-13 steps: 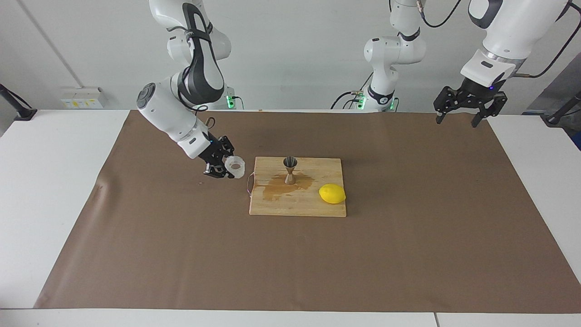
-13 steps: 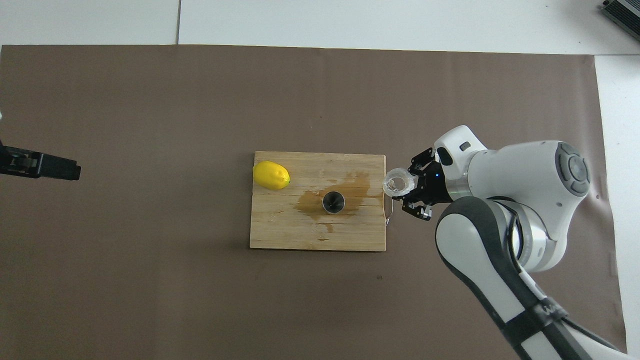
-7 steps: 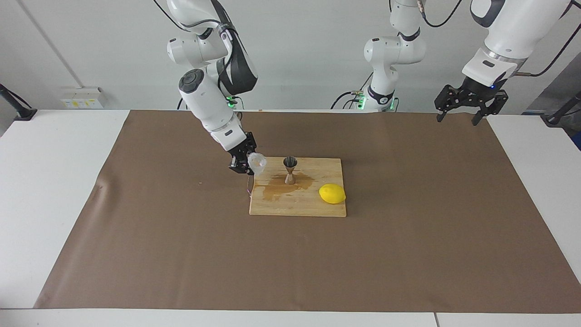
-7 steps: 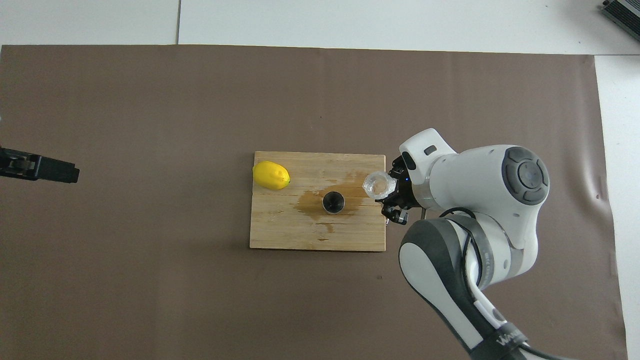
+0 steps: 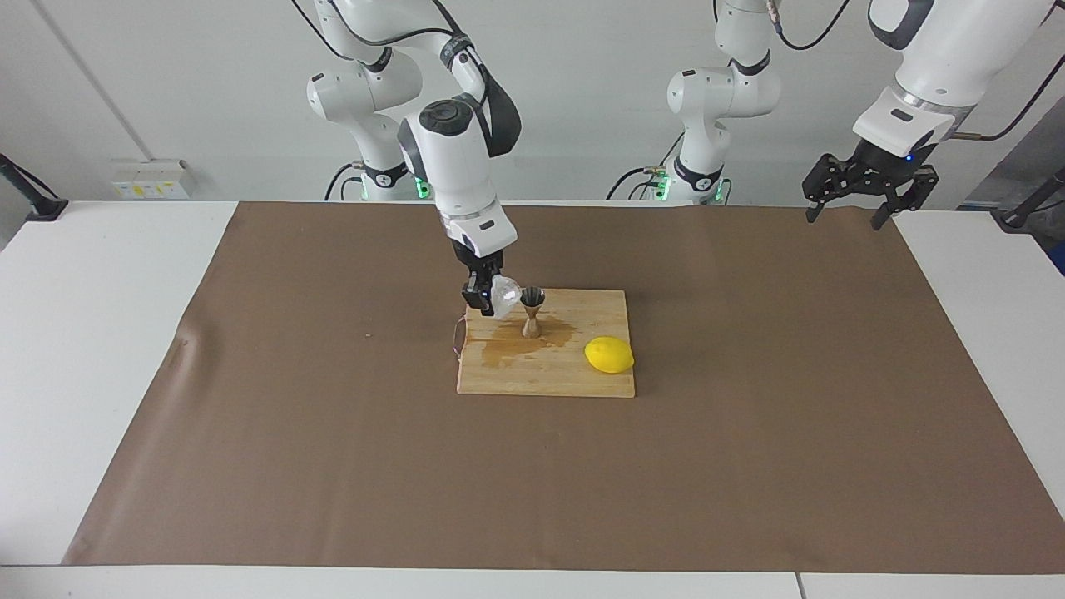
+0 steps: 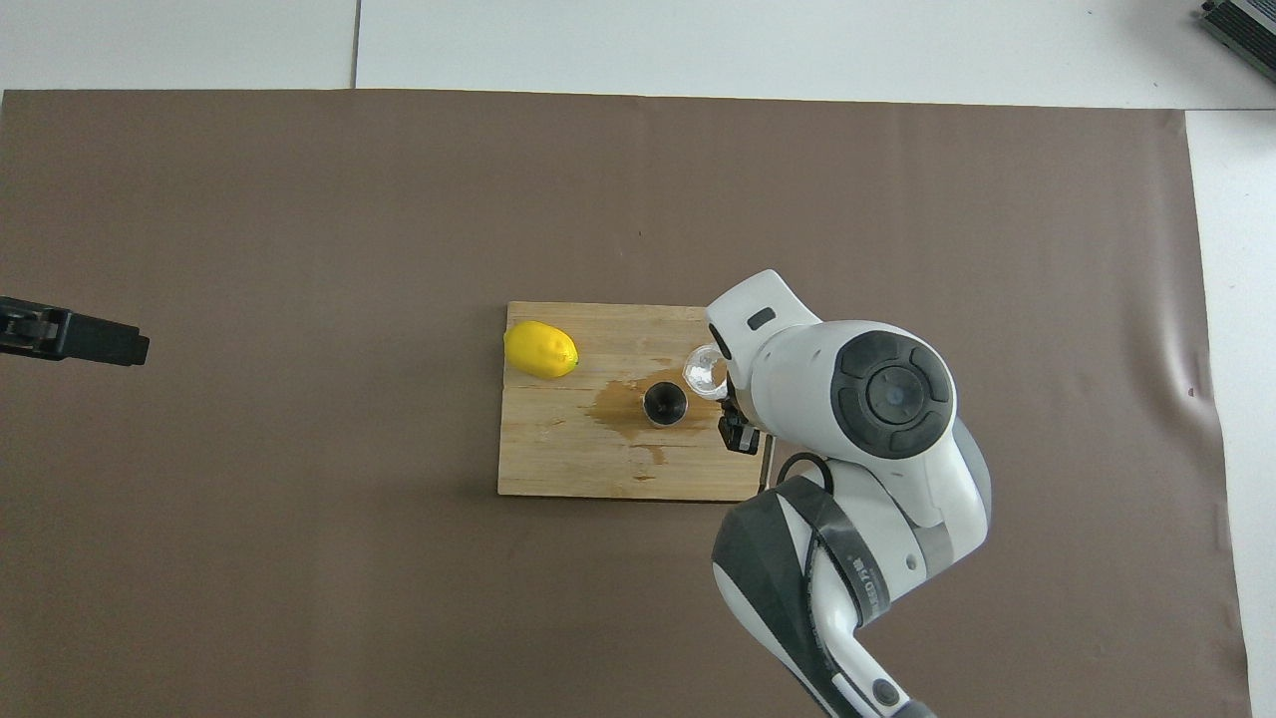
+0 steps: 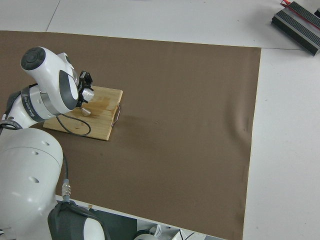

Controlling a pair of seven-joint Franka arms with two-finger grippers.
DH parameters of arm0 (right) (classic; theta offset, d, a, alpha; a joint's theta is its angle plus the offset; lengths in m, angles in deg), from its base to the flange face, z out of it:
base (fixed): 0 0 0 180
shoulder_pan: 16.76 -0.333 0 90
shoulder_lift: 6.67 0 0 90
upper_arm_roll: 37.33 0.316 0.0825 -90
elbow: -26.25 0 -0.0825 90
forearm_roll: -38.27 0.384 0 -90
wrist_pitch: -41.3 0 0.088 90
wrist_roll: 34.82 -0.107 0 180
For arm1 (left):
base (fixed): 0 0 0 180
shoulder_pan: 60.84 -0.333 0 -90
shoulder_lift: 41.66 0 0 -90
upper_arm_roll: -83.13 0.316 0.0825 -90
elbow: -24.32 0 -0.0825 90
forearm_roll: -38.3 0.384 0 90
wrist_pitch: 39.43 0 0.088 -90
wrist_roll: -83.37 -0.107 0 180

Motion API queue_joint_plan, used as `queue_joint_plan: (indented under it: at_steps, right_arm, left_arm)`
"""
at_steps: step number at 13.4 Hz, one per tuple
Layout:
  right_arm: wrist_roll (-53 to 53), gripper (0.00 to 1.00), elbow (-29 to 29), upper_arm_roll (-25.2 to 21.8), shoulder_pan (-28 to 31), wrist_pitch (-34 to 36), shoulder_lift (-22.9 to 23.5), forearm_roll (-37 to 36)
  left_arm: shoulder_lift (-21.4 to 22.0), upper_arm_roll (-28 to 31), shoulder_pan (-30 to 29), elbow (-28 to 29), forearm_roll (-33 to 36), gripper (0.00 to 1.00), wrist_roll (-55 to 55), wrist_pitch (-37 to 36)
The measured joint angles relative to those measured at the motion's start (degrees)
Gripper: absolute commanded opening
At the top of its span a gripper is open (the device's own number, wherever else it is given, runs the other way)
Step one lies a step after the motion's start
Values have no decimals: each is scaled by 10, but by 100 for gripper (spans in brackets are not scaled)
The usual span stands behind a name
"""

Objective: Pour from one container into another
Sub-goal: 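Tilt the white cup with the right gripper to pour into the steel cup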

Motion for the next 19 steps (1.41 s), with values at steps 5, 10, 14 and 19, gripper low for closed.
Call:
queue_joint_plan:
  at_steps: [5, 10, 14, 19]
  right_arm:
    - [-13, 31, -1, 0, -21, 11, 4, -70]
    - [-13, 31, -3, 0, -40, 13, 4, -150]
    - [-13, 31, -5, 0, -45, 13, 4, -193]
    - [-13, 31, -7, 1, -59, 13, 4, -242]
  left_arm:
    - [-1, 0, 0, 0, 0, 100, 0, 0]
    - [-3, 0, 0, 0, 0, 100, 8, 0]
    - [-4, 0, 0, 0, -2, 100, 10, 0]
    - [-4, 0, 0, -1, -4, 100, 11, 0]
